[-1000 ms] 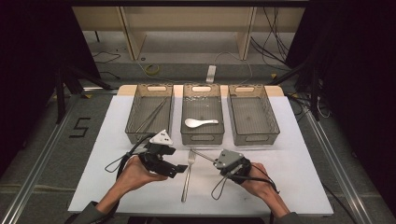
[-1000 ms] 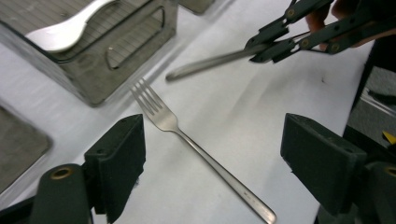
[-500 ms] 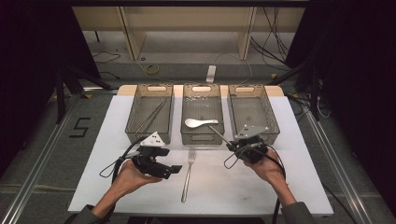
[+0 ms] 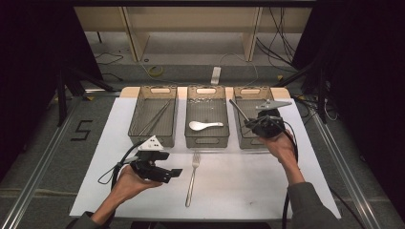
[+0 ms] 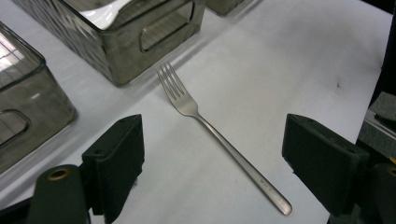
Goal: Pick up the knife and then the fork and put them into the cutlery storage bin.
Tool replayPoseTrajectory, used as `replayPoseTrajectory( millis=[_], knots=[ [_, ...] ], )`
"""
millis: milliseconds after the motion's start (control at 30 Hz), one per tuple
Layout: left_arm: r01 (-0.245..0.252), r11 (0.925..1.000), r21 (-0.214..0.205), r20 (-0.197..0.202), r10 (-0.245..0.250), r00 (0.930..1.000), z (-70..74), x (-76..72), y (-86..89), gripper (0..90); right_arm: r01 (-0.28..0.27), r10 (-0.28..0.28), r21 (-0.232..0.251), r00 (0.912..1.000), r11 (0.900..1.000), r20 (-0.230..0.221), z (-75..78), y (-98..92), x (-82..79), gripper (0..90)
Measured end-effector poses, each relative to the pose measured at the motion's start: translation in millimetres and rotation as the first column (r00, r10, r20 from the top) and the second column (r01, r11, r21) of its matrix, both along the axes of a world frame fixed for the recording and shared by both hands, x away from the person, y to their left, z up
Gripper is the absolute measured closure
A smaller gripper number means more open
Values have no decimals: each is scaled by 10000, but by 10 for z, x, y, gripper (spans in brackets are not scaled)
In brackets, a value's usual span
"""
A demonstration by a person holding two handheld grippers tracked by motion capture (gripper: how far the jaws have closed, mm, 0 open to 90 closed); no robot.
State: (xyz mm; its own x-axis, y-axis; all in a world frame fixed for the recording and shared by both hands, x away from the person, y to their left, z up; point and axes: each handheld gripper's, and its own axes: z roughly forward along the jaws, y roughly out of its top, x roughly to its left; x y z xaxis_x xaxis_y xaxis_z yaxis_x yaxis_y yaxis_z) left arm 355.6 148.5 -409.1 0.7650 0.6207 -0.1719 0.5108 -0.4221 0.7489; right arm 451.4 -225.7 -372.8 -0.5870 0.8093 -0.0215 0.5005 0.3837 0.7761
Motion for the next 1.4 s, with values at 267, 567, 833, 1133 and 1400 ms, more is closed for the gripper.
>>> replayPoseTrajectory(
  millis=[267, 567, 833, 1133, 1400],
  knots=[
    [-318, 9976, -608, 414, 344, 9985, 16, -24, 68, 200, 820, -834, -350, 9957, 9960, -402, 30, -49, 370, 837],
    [-310, 9964, -790, 501, 350, 9981, -10, -55, 78, 184, 1503, -1540, -484, 9845, 9875, -842, -20, -35, 720, 837],
    [-304, 9943, -1018, 791, 386, 9961, -1, -88, 79, 170, 2022, -2083, -636, 9719, 9773, -1097, -104, -36, 880, 836],
    [-196, 9954, -936, 748, 267, 9968, -16, -93, 69, 168, 2428, -2520, -827, 9591, 9665, -1292, -206, -47, 997, 836],
    [-149, 9955, -931, 715, 216, 9972, -15, -95, 60, 168, 2504, -2650, -1193, 9557, 9608, -1284, -233, 3, 1101, 812]
  ],
)
